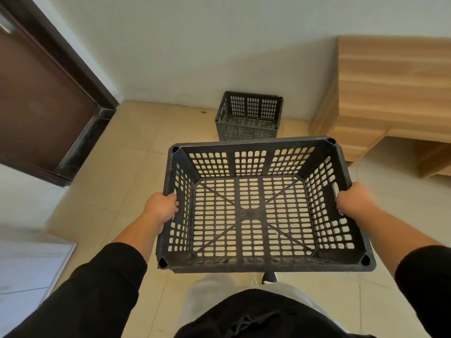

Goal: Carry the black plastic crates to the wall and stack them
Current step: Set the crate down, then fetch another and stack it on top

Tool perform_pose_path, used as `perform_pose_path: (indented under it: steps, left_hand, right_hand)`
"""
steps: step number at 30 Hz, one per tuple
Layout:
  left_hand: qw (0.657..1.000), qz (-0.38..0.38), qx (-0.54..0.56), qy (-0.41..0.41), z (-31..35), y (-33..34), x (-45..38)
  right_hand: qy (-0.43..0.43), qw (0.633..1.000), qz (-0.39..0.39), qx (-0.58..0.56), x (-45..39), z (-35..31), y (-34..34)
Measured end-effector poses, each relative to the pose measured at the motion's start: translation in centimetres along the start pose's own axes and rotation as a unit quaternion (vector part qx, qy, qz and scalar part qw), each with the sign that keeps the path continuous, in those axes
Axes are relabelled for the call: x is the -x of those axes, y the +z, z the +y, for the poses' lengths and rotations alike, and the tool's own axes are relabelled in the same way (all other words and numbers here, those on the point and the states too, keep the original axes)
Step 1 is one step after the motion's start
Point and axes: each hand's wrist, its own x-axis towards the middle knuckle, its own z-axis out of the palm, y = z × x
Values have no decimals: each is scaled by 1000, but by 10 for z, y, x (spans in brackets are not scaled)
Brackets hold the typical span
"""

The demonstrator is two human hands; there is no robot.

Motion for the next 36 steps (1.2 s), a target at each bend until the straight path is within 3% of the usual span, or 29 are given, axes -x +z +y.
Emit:
perform_pose_path:
  steps: [8,17,27,36]
  left_hand:
    - [1000,-22,5,-7,82,-10,-127]
    - [996,-72,-34,30,219,-15,-261]
    - [993,-86,-66,38,355,41,-368]
    - [996,-65,-53,14,448,81,-436]
  right_hand:
    - [0,1000,5,7,-74,-125,22]
    - [56,998,37,-21,-135,-237,25]
    - [83,993,50,-67,-261,-318,10]
    - [71,995,17,-62,-371,-399,-12]
